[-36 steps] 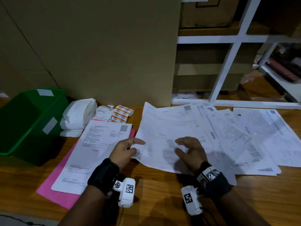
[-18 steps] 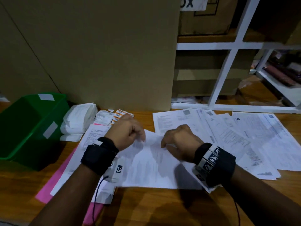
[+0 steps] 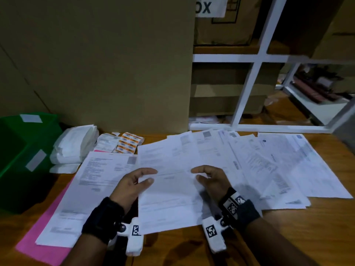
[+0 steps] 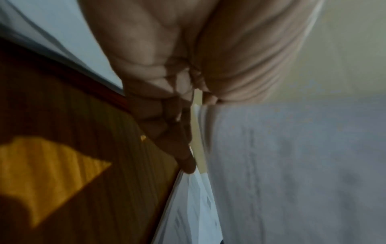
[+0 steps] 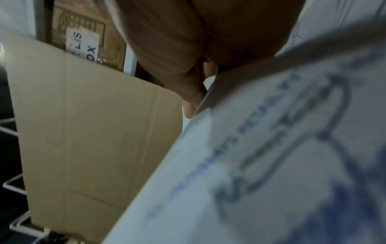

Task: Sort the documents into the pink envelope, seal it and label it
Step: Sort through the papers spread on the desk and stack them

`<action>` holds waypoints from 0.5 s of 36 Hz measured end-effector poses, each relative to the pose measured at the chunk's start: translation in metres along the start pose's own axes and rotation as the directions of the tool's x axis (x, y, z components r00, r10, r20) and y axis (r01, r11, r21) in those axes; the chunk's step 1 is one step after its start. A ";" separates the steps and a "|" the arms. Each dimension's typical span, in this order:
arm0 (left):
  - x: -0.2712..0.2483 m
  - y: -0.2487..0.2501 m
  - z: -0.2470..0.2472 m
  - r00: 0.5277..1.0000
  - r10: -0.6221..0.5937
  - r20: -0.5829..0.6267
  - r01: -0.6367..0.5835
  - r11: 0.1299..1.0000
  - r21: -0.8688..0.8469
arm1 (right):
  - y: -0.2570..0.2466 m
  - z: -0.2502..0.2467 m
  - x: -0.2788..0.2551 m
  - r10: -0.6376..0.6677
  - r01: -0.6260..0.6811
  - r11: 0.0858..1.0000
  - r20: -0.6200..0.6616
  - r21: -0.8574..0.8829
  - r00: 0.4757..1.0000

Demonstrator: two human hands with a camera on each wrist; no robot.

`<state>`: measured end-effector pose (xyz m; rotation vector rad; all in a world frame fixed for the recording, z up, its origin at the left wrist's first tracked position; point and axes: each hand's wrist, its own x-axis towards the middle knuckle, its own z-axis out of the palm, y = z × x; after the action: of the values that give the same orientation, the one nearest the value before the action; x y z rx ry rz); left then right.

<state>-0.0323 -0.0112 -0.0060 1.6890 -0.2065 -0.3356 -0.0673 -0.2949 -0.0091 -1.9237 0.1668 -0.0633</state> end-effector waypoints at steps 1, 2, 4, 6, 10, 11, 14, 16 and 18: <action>0.000 -0.004 -0.002 1.000 0.005 -0.007 -0.005 0.999 0.033 | 0.003 0.004 -0.001 0.010 -0.009 1.000 0.010 -0.027 1.000; 0.001 -0.007 -0.003 1.000 0.014 -0.017 -0.013 0.998 0.062 | 0.005 0.006 -0.002 0.023 -0.023 0.998 0.006 -0.060 1.000; 0.000 -0.009 -0.006 0.999 0.035 -0.040 -0.031 0.993 0.110 | 0.009 0.007 -0.002 0.029 -0.033 0.989 -0.033 -0.145 0.999; 0.000 -0.010 -0.010 0.998 0.048 -0.044 -0.041 0.989 0.144 | 0.012 0.002 -0.002 -0.036 0.011 0.955 -0.079 -0.296 0.996; 0.000 -0.020 -0.017 0.998 0.036 -0.056 -0.026 0.983 0.181 | 0.024 -0.017 0.006 -0.016 -0.043 0.824 -0.099 -0.565 0.995; 0.000 -0.022 -0.018 0.998 0.038 -0.058 -0.026 0.982 0.189 | 0.027 -0.021 0.008 0.025 -0.084 0.788 -0.104 -0.610 0.994; 0.000 -0.027 -0.016 0.997 0.048 -0.056 -0.037 0.984 0.176 | 0.027 -0.031 0.010 0.131 -0.200 0.677 -0.152 -0.708 0.980; -0.001 -0.030 -0.014 0.997 0.054 -0.053 -0.044 0.984 0.170 | 0.025 -0.035 0.008 0.160 -0.248 0.618 -0.190 -0.746 0.969; -0.001 -0.032 -0.012 0.997 0.057 -0.050 -0.047 0.983 0.180 | 0.022 -0.037 0.004 0.200 -0.304 0.601 -0.229 -0.739 0.953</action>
<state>-0.0305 0.0052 -0.0358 1.8640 -0.2459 -0.2367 -0.0700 -0.3379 -0.0170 -2.7444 0.6438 0.1030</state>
